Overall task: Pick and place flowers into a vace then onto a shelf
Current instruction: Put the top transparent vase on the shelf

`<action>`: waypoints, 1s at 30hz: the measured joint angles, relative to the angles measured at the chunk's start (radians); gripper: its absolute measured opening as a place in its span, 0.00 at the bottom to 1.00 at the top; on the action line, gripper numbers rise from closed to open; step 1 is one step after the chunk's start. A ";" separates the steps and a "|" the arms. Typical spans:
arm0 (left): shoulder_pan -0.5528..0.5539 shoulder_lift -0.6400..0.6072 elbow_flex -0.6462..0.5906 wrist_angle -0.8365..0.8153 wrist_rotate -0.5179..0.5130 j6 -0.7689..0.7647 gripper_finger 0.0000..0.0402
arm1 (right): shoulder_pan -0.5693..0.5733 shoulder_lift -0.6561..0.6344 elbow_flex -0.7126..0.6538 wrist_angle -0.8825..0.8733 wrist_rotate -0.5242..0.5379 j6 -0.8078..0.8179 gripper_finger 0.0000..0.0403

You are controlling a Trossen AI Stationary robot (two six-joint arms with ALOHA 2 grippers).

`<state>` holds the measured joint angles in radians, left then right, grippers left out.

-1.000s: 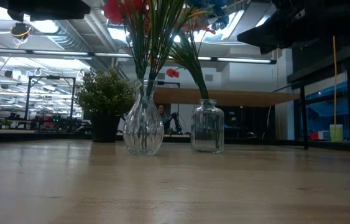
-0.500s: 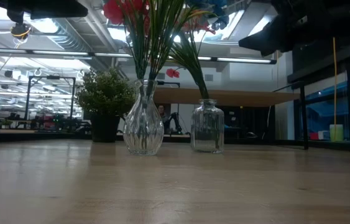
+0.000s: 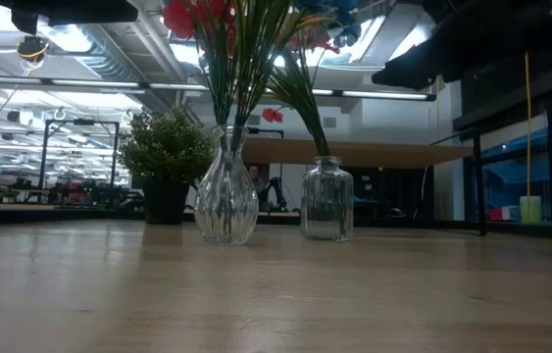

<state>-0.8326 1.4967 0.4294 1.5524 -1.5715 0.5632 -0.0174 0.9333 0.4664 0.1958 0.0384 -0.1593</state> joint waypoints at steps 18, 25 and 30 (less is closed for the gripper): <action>0.015 -0.001 0.000 0.012 0.001 -0.026 0.00 | 0.049 0.000 -0.041 -0.025 0.046 0.124 0.83; 0.050 -0.038 0.000 0.013 0.002 -0.019 0.00 | 0.051 0.000 -0.149 0.161 0.046 0.136 0.83; 0.053 -0.045 0.000 0.012 0.147 -0.023 0.00 | 0.051 0.000 -0.164 0.191 0.046 0.133 0.83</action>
<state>-0.7791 1.4520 0.4294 1.5641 -1.4249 0.5403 0.0334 0.9337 0.3027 0.3872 0.0845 -0.0260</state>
